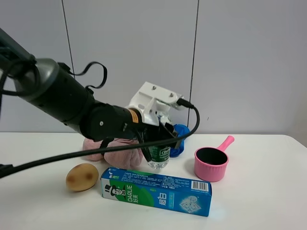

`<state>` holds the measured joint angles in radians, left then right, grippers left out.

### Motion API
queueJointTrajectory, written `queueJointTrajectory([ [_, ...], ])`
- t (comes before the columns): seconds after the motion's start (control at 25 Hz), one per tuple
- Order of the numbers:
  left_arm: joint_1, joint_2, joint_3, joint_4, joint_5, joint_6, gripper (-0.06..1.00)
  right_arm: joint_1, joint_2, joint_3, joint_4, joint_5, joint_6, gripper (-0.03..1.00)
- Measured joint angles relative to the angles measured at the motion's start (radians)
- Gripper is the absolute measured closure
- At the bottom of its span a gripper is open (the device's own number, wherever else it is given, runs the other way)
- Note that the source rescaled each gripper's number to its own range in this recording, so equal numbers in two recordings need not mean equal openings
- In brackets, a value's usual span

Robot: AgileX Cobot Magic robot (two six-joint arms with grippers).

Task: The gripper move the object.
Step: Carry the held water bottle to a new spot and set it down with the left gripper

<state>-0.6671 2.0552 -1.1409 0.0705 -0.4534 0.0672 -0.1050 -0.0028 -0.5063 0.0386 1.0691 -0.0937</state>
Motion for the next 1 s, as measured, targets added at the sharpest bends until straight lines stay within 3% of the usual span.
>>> queueJointTrajectory([
  [0.16, -0.005, -0.105, -0.001, 0.03, 0.064, -0.032, 0.93, 0.0, 0.0, 0.0, 0.0, 0.0, 0.0, -0.03],
  [0.6, -0.01, -0.32, 0.012, 0.036, 0.385, -0.084, 0.93, 0.0, 0.0, 0.0, 0.0, 0.0, 0.0, -0.03],
  [0.8, 0.027, -0.381, 0.092, 0.036, 0.387, -0.085, 0.93, 0.0, 0.0, 0.0, 0.0, 0.0, 0.0, -0.03],
  [1.0, 0.125, -0.446, 0.208, 0.036, 0.387, -0.087, 0.93, 0.0, 0.0, 0.0, 0.0, 0.0, 0.0, -0.03],
])
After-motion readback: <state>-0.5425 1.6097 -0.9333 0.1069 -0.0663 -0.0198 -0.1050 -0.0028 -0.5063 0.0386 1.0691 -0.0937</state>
